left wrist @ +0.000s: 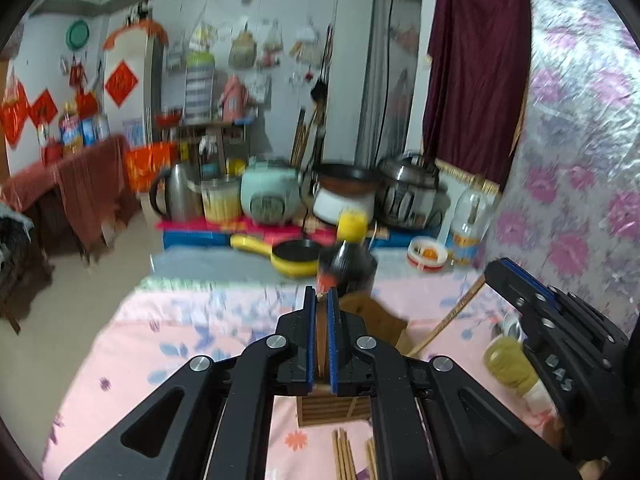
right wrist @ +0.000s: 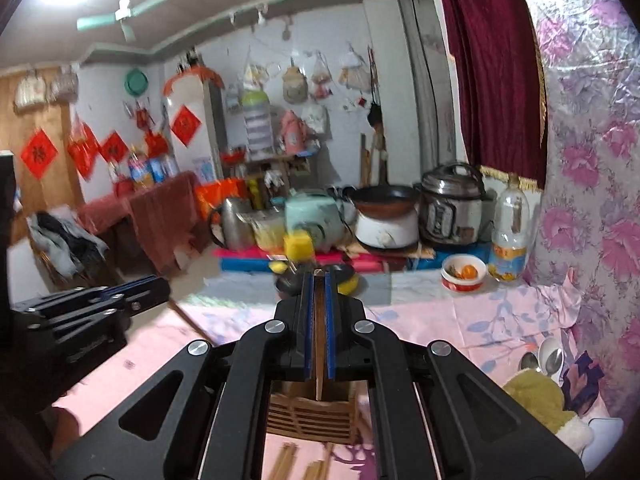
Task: Organize utensils
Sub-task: 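Lift the held chopsticks with both tools and carry them over the wooden holder, then open both tools above the holder to drop the chopsticks in, then bring both tools back down to the remaining chopsticks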
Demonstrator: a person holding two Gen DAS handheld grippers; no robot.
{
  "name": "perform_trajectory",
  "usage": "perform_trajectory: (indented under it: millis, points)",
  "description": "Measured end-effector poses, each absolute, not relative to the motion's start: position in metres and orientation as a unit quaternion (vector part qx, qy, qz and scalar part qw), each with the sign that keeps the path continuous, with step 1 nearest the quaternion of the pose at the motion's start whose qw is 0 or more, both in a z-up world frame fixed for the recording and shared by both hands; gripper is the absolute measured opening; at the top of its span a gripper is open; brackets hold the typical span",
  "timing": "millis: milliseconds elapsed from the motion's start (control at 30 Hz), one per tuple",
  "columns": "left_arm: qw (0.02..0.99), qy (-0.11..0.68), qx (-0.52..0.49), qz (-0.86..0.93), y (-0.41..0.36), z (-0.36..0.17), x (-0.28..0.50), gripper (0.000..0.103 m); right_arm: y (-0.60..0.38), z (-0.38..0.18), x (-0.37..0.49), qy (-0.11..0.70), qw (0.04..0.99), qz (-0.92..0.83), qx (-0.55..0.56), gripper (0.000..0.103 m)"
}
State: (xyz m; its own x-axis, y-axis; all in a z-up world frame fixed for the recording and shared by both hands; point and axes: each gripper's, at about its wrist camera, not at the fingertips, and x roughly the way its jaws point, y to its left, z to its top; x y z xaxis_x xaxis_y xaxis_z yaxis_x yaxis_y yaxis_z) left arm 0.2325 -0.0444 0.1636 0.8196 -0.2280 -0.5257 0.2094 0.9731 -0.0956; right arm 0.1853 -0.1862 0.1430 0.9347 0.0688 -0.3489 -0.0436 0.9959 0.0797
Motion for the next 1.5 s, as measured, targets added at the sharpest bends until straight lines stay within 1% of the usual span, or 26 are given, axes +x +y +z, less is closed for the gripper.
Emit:
perform_trajectory:
  millis: [33, 67, 100, 133, 167, 200, 233, 267, 300, 333, 367, 400, 433, 500, 533, 567, 600, 667, 767, 867, 967, 1133, 1500]
  points:
    - [0.950, 0.292, -0.020, -0.114, -0.043, 0.151, 0.238, 0.008, -0.185, 0.132, 0.191, 0.188, 0.981, 0.024, 0.029, 0.006]
    - [0.946, 0.302, -0.024, -0.116, -0.040, 0.143, 0.241, 0.013, -0.184, 0.120, 0.198, 0.201, 0.979, 0.017, 0.023, 0.006]
    - [0.942, 0.311, -0.030, -0.120, -0.037, 0.136, 0.242, 0.029, -0.185, 0.112, 0.203, 0.213, 0.977, 0.014, 0.020, 0.006]
    - [0.940, 0.316, -0.037, -0.121, -0.033, 0.132, 0.242, 0.040, -0.188, 0.106, 0.206, 0.228, 0.973, 0.022, 0.022, 0.007]
    - [0.941, 0.314, -0.044, -0.116, -0.027, 0.129, 0.239, 0.060, -0.190, 0.103, 0.205, 0.237, 0.971, 0.031, 0.026, 0.009]
    - [0.944, 0.307, -0.048, -0.108, -0.023, 0.128, 0.236, 0.068, -0.193, 0.103, 0.203, 0.241, 0.969, 0.036, 0.033, 0.016]
    - [0.947, 0.302, -0.051, -0.103, -0.018, 0.127, 0.232, 0.069, -0.199, 0.104, 0.197, 0.240, 0.969, 0.036, 0.043, 0.021]
    - [0.948, 0.297, -0.055, -0.100, -0.013, 0.127, 0.228, 0.071, -0.203, 0.105, 0.194, 0.238, 0.970, 0.034, 0.048, 0.033]
    - [0.948, 0.296, -0.059, -0.098, -0.009, 0.128, 0.224, 0.074, -0.207, 0.106, 0.188, 0.234, 0.970, 0.031, 0.050, 0.038]
    - [0.949, 0.295, -0.064, -0.094, -0.005, 0.127, 0.220, 0.076, -0.210, 0.106, 0.182, 0.231, 0.971, 0.026, 0.052, 0.039]
    - [0.949, 0.295, -0.067, -0.089, -0.002, 0.126, 0.217, 0.082, -0.214, 0.107, 0.174, 0.229, 0.972, 0.021, 0.054, 0.039]
    - [0.949, 0.294, -0.070, -0.085, 0.001, 0.124, 0.212, 0.085, -0.217, 0.105, 0.166, 0.230, 0.971, 0.021, 0.057, 0.045]
    - [0.949, 0.294, -0.075, -0.082, 0.006, 0.121, 0.205, 0.086, -0.220, 0.103, 0.160, 0.230, 0.971, 0.023, 0.062, 0.049]
    - [0.948, 0.299, -0.077, -0.077, 0.011, 0.116, 0.195, 0.087, -0.228, 0.098, 0.140, 0.225, 0.971, 0.022, 0.079, 0.073]
    - [0.948, 0.301, -0.077, -0.075, 0.013, 0.113, 0.191, 0.088, -0.232, 0.095, 0.129, 0.217, 0.972, 0.018, 0.089, 0.078]
    - [0.947, 0.305, -0.076, -0.072, 0.015, 0.107, 0.185, 0.089, -0.234, 0.093, 0.120, 0.212, 0.972, 0.011, 0.097, 0.086]
    - [0.946, 0.310, -0.073, -0.068, 0.016, 0.101, 0.177, 0.091, -0.237, 0.091, 0.115, 0.212, 0.972, 0.006, 0.101, 0.091]
    - [0.945, 0.317, -0.061, -0.057, 0.018, 0.086, 0.163, 0.093, -0.238, 0.087, 0.096, 0.216, 0.971, 0.013, 0.106, 0.097]
    - [0.943, 0.328, -0.034, -0.046, 0.018, 0.061, 0.143, 0.096, -0.235, 0.076, 0.072, 0.224, 0.969, 0.032, 0.099, 0.097]
    - [0.933, 0.358, -0.002, -0.039, 0.025, 0.028, 0.128, 0.097, -0.234, 0.053, 0.050, 0.236, 0.968, 0.034, 0.080, 0.097]
    - [0.918, 0.396, 0.014, -0.027, 0.032, 0.005, 0.121, 0.097, -0.237, 0.024, 0.039, 0.273, 0.960, 0.023, 0.064, 0.097]
    - [0.908, 0.413, -0.007, -0.065, 0.036, -0.001, 0.110, 0.097, -0.250, 0.007, 0.049, 0.325, 0.936, 0.055, 0.123, 0.097]
    - [0.876, 0.459, 0.050, -0.138, -0.013, -0.029, 0.109, 0.097, -0.256, -0.009, 0.061, 0.362, 0.924, 0.021, 0.120, 0.097]
